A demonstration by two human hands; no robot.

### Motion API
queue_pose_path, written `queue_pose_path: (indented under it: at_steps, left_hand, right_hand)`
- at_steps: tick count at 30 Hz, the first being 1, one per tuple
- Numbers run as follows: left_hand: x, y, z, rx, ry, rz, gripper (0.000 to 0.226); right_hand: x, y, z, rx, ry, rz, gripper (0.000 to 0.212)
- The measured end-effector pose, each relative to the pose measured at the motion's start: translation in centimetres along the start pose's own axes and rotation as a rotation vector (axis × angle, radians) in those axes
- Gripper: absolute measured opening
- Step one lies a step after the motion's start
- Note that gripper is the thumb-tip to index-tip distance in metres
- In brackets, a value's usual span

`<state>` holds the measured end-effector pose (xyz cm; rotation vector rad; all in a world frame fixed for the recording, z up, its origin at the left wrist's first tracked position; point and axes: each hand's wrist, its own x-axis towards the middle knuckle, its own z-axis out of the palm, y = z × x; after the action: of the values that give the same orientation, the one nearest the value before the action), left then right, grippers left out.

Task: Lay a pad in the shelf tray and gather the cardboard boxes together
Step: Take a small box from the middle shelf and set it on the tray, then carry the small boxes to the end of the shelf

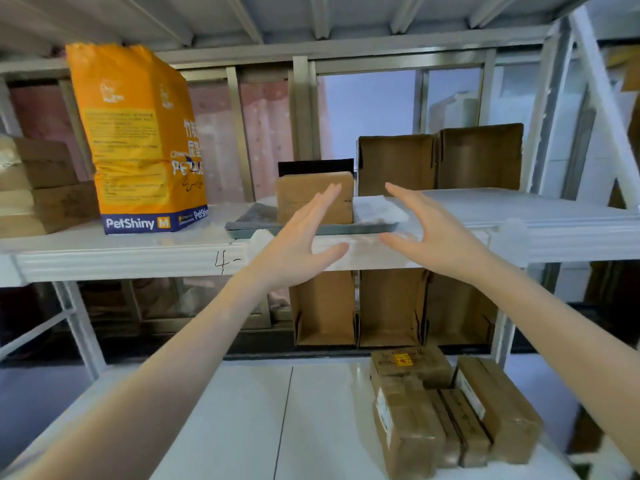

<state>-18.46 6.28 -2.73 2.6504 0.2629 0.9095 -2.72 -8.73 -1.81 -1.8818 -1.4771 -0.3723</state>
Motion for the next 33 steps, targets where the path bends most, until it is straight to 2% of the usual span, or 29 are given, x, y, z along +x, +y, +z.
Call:
queue_pose_path:
  at_steps: [10, 15, 25, 33]
  left_hand:
    - [-7.5, -1.7, 5.3, -0.182, -0.207, 0.001, 0.075]
    - [-10.7, -3.6, 8.9, -0.260, -0.308, -0.089, 0.076]
    - [-12.3, -8.0, 19.4, -0.310, -0.457, -0.443, 0.079]
    - [-11.7, -9.1, 29.4, -0.406, -0.528, -0.632, 0.081]
  right_hand:
    - [-7.9, -0.9, 4.5, -0.031, -0.142, 0.126, 0.073]
    - [-11.6, 1.3, 7.1, -0.034, -0.242, 0.194, 0.075]
    - [-15.9, 10.9, 12.5, 0.024, -0.418, 0.419, 0.078]
    - [-17.7, 20.1, 17.3, 0.168, -0.602, 0.591, 0.082]
